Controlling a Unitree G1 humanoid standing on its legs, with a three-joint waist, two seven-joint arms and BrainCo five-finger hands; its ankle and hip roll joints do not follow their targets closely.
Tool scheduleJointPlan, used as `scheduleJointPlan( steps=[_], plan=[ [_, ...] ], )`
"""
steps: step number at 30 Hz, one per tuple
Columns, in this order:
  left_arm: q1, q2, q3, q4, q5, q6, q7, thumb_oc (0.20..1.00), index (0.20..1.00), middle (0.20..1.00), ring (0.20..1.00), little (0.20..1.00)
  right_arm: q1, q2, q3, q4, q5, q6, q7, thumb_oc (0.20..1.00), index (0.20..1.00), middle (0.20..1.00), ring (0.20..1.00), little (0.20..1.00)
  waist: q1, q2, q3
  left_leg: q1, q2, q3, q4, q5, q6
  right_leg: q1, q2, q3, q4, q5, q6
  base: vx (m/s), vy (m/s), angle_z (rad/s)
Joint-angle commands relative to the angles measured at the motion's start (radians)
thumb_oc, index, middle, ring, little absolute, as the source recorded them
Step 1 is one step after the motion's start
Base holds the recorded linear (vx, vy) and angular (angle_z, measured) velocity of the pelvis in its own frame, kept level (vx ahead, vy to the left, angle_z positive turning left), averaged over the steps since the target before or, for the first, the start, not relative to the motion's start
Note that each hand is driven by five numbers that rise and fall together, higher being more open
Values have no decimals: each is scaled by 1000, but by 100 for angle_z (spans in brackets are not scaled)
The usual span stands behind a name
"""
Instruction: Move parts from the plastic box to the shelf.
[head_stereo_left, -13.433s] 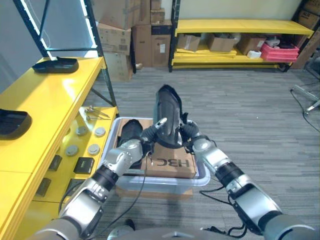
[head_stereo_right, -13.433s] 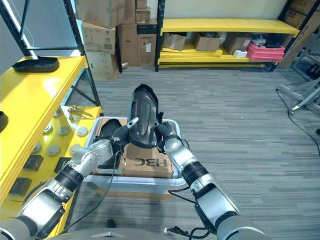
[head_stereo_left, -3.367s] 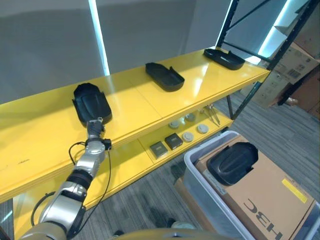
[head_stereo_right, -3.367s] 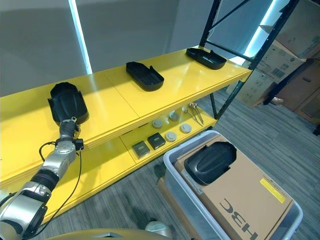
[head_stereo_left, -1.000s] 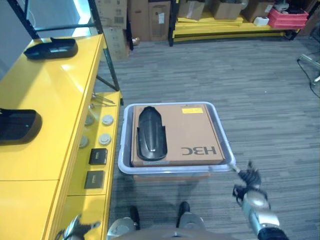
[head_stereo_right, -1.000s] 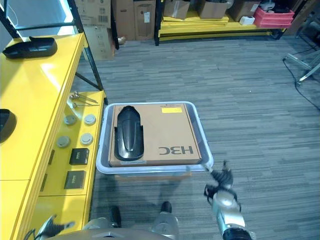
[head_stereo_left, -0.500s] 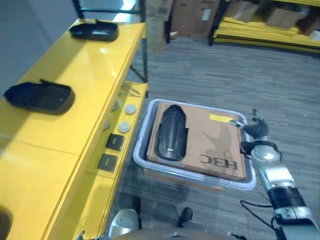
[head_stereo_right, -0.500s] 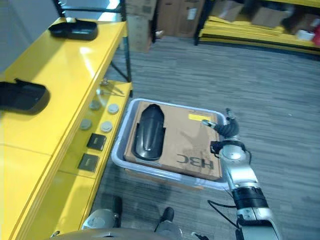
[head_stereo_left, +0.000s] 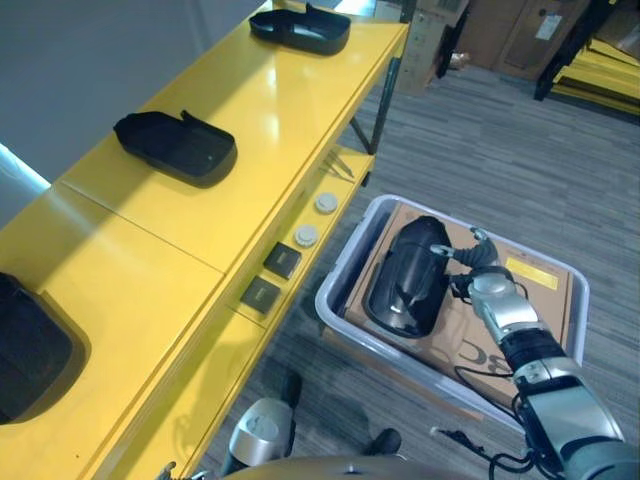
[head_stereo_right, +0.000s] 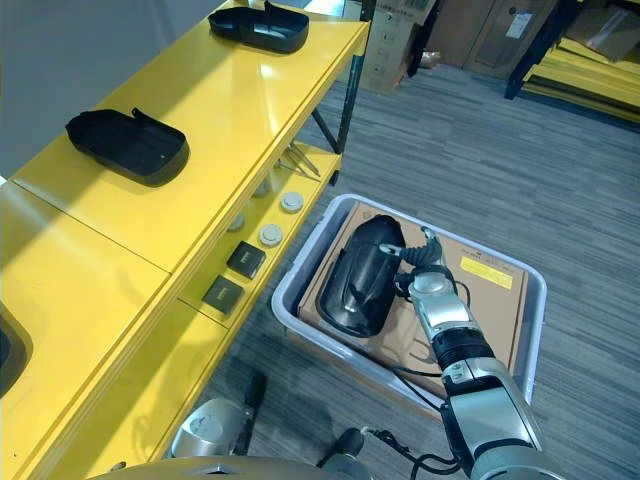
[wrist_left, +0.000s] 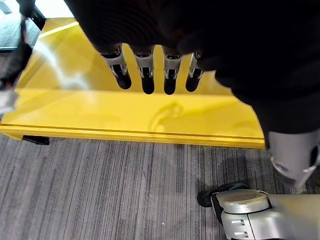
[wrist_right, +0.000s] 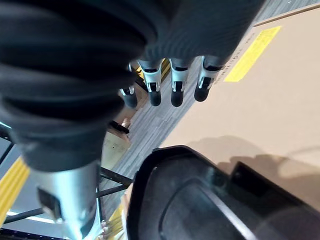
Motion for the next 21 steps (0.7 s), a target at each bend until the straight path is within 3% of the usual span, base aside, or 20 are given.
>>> scheduleJointPlan(
  steps=[1,11,21],
  plan=[
    [-10,49,-33,0,10,-12,-3,1000,1000,1000,1000,1000,6,-88,22,-16,-70,-7,-21,1000,1000,1000,1000,1000,7,4,-36,-34,68,-11,47,-55,-32,-30,-45,32,93,-66,36,3,-1,4],
    [-2,64,-32,-22,8,-12,-5,1000,1000,1000,1000,1000,61,-118,10,34,-77,5,-22,1000,1000,1000,1000,1000,10,-18,-31,-35,68,-12,57,-66,-30,-24,-36,39,87,-67,37,11,2,3],
    [-21,71,-44,-17,-18,-22,2,1000,1000,1000,1000,1000,27,-76,46,74,-54,-7,-6,1000,1000,1000,1000,1000,28,-8,-2,-72,52,-37,63,-60,-26,-46,-35,41,86,-64,37,-40,23,3]
  ],
)
